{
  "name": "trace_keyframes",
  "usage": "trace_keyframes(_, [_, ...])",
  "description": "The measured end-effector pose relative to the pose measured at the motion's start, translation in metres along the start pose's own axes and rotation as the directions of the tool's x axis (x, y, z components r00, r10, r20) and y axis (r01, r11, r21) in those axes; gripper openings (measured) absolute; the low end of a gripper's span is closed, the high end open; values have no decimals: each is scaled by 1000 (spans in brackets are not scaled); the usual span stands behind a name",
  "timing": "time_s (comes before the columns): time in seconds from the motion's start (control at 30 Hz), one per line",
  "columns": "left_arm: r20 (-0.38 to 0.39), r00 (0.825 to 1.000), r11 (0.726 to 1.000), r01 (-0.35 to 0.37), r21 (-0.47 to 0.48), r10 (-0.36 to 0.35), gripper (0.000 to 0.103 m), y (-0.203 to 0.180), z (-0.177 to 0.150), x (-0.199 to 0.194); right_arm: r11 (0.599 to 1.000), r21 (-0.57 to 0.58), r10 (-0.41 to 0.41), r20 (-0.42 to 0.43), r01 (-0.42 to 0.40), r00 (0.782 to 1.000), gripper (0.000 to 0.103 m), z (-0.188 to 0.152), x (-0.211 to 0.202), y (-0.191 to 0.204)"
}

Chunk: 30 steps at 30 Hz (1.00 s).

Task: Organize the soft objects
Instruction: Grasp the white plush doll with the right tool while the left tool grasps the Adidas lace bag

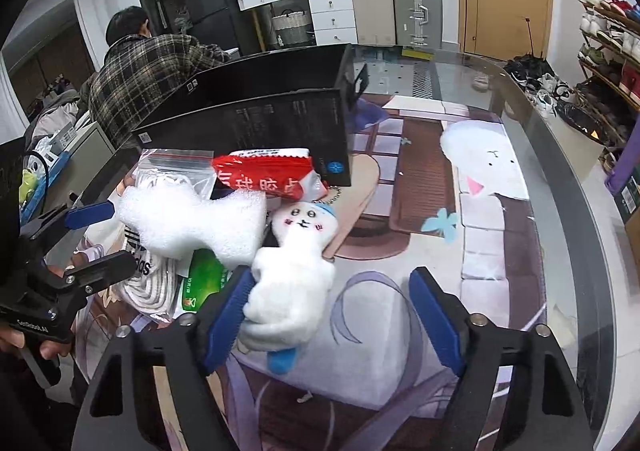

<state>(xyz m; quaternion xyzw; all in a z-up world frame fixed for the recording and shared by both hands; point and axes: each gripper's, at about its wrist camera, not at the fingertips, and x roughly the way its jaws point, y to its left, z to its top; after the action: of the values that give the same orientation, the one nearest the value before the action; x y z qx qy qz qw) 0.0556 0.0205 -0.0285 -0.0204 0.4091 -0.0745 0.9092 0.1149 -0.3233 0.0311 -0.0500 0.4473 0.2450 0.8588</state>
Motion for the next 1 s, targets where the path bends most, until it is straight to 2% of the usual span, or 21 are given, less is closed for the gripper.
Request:
trace_keyframes(0.17, [-4, 1000, 1000, 3, 0, -3, 103, 1, 0, 1, 1000, 4, 21, -4, -21, 1000, 69, 2, 4, -2])
trace_keyframes(0.33, [-5, 1000, 1000, 2, 1, -2, 103, 1, 0, 2, 998, -1, 57, 1, -57, 998, 53, 1, 4, 0])
trace_keyframes(0.5, [-4, 1000, 1000, -3, 4, 3, 103, -1, 1, 2, 998, -17, 55, 26, -54, 998, 37, -3, -1, 4])
trace_keyframes(0.77, [-13, 1000, 1000, -2, -2, 2, 103, -2, 1, 1, 999, -18, 32, 92, -31, 995, 33, -13, -18, 3])
trace_keyframes(1.0, [-31, 999, 999, 32, -21, -33, 103, -5, 3, -1, 1000, 10, -8, 120, 7, 993, 33, -21, -28, -6])
